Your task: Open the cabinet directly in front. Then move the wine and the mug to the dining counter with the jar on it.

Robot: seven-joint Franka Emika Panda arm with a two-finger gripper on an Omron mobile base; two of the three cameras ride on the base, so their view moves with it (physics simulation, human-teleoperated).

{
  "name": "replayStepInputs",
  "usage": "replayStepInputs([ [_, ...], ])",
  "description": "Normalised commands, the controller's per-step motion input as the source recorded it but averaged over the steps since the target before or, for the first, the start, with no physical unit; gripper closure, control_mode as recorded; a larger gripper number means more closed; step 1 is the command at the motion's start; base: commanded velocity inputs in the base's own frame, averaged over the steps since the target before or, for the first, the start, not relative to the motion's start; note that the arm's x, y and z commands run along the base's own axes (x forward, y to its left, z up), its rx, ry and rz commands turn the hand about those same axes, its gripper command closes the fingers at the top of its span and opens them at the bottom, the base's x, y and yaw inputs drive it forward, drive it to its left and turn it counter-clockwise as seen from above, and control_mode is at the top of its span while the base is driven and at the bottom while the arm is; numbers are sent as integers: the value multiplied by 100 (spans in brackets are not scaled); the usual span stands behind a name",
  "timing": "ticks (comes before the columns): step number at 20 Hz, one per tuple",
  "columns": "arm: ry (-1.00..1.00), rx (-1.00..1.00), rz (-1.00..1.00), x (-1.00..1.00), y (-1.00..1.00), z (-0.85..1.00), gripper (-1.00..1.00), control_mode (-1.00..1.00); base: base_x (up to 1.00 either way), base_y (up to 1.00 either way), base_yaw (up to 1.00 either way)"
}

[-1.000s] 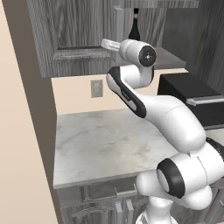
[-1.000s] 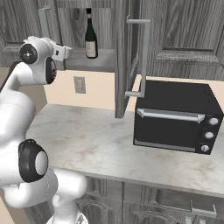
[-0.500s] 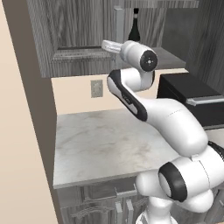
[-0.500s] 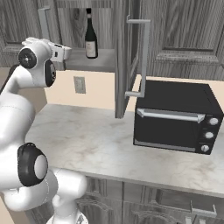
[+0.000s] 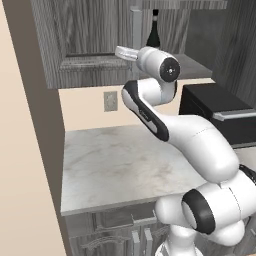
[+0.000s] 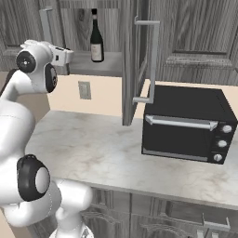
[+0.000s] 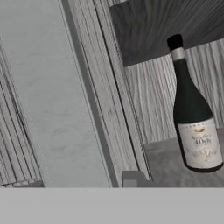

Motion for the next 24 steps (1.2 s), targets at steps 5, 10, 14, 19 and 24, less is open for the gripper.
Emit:
replayStepInputs([
  [5,11,0,0,-60,71,8,100,-100,0,0,0],
  [10,10,0,-3,-89,79,6,100,-100,0,0,0],
  [14,5,0,-4,-91,84,0,100,-100,0,0,0],
  [19,-1,-6,0,-90,80,-37,100,-100,0,0,0],
  [24,0,-3,-1,-91,85,-25,100,-100,0,0,0],
])
